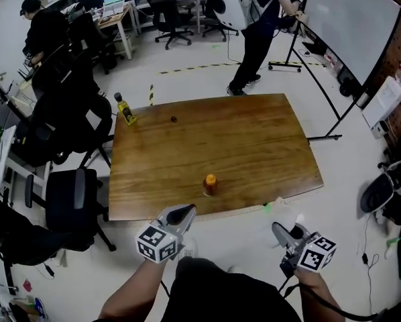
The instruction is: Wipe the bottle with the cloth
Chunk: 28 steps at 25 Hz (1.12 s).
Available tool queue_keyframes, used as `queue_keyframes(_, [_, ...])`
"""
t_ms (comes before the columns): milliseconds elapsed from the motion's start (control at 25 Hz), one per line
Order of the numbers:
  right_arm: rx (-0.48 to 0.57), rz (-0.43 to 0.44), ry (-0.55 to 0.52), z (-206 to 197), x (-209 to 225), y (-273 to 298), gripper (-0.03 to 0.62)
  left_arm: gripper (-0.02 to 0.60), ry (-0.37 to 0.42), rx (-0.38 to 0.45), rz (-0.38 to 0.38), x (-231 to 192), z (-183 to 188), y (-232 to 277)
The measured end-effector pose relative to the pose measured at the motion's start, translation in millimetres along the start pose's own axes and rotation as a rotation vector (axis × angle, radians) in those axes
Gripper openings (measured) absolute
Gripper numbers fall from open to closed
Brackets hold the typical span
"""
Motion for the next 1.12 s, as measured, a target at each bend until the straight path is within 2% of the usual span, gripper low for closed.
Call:
queue_keyframes(160, [-0.047,0.098,-0.121,-6,-18,-14,0.075,0.015,-0.213,-0.046,0.135,57,-29,-32])
queue_keyframes(280, [-0.086,0.169,-0.173,-13,-25,-23,0.075,0.015,-0.381,0.024,0.195,95,-40,-53])
queue_keyframes(360, [-0.109,0.204,-0.182,-18,-26,-26,0.075,0.015,-0.428,0.068,0.227,113,-41,-66])
queue_keyframes(480, [-0.136,0.241,-0.175,-25,-31,-32,0.075,0.015,-0.435,0.073,0.265,135,-42,-85])
queue_keyframes(640, [-0.141,0.252,-0.18,-29,-36,-43,0.075,0.015,-0.332,0.004,0.29,153,-44,-100])
queue_keyframes(760, [-0.135,0.244,-0.186,-35,-42,-47,0.073,0.015,-0.332,-0.006,0.262,156,-41,-105])
queue_keyframes(920, [-0.109,0.217,-0.225,-42,-53,-47,0.072,0.015,-0.373,0.035,0.199,155,-31,-103])
queue_keyframes(1120, [-0.091,0.186,-0.227,-51,-67,-46,0.072,0.015,-0.362,0.027,0.161,151,-28,-109])
Point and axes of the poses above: the fingertips, and each gripper's own axes: y forward along the fingers, x to its right, z out of its top, the point moved 5 cm from there along -y, backward along the fingers, and after that the axes turned 4 degrees about y, right-handed, at the moved point
